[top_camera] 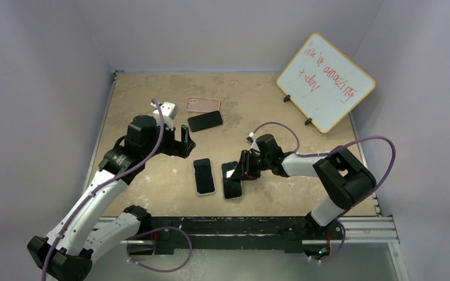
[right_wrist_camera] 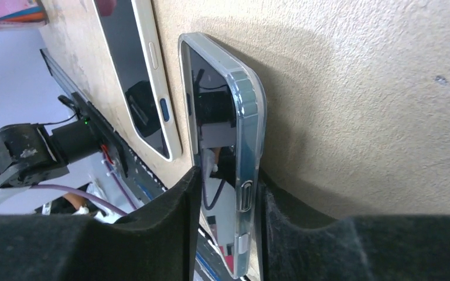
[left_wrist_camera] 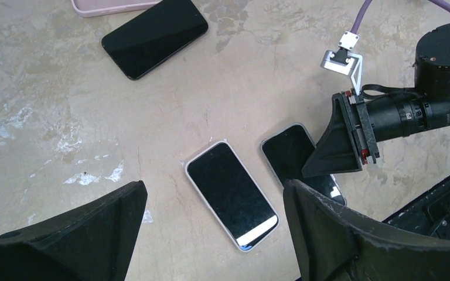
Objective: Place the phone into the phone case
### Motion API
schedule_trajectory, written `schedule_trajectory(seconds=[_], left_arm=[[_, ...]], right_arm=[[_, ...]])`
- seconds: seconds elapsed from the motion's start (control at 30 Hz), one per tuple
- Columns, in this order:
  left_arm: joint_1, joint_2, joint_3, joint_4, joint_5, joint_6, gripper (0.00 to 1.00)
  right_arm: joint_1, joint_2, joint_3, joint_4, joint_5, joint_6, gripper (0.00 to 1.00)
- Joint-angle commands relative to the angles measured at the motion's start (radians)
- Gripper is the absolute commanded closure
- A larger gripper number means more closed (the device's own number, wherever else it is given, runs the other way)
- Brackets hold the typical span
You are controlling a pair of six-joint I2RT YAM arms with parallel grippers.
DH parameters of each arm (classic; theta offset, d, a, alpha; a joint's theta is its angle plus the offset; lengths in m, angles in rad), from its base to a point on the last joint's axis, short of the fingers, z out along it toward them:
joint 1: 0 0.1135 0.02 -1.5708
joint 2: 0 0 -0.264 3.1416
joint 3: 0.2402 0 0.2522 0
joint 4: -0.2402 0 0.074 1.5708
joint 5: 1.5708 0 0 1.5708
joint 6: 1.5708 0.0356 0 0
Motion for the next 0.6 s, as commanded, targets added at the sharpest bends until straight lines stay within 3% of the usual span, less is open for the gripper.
schedule_trajectory(seconds=[0.0,0.2,0.3,0.57], left_arm=[[0.007,-0.017,-0.006,0.019,-0.027,0.026,0.1],[0.007,-0.031,-0.008,0.016,-0.059,0.023,0.1],[0.007,-0.029,-0.006,0.011,-0.078,0.017,0.1],[0.007,-0.099,-0.003,0.012,-0.147,0.014,0.1]], right_arm=[[-0.002,-0.034,0.026,-0.098,0.117,-0.02,0.59],[-0.004,-0.114,0.061,-0.198,0.235,-0.037,0.49],[-0.003,-0.136,0.103,-0.233,0.307,-0.026,0.38],[-0.007,-0.028,0.341,-0.261,0.47,-0.058,0.17]])
